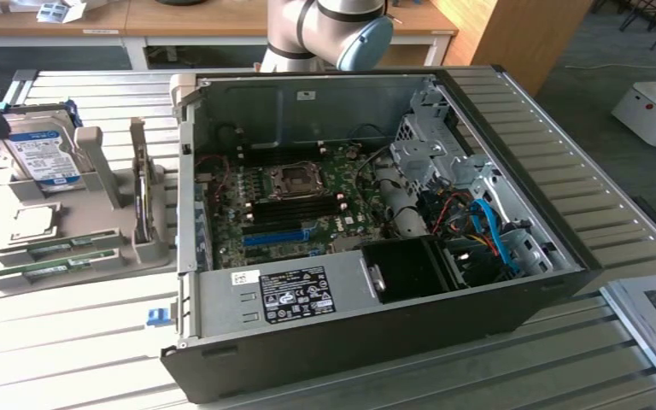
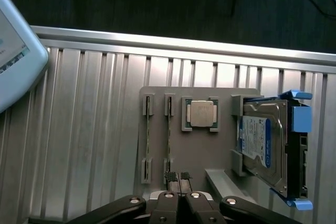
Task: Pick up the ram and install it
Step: 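Pick up the ram and move it above insertion slot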
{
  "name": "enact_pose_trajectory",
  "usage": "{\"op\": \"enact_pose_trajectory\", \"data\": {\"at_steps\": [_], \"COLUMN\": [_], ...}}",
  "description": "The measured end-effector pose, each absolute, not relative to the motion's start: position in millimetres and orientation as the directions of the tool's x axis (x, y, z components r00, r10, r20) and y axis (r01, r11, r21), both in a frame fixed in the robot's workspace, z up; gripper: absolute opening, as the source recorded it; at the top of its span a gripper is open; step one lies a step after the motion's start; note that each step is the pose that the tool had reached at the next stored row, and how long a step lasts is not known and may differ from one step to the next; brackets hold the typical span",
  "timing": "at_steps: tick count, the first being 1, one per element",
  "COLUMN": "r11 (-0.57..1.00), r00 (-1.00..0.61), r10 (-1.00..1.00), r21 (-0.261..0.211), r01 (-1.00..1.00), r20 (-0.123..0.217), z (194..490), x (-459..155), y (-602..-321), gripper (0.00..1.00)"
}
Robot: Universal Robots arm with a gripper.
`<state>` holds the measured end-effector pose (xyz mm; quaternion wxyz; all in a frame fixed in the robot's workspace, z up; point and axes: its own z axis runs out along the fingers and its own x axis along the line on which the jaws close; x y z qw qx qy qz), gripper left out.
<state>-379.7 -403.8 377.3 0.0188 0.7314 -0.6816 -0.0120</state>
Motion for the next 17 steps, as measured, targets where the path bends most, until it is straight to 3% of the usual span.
{"op": "enact_pose_trajectory", "data": {"at_steps": [17], "r11": [-0.07], "r00": [0.071], "r10": [-0.997], "r21": [0.044], "r01": [-0.997], "r20": [0.008], "z": [360.8], "x": [-379.7], "y": [-403.8], "gripper": [0.1]}}
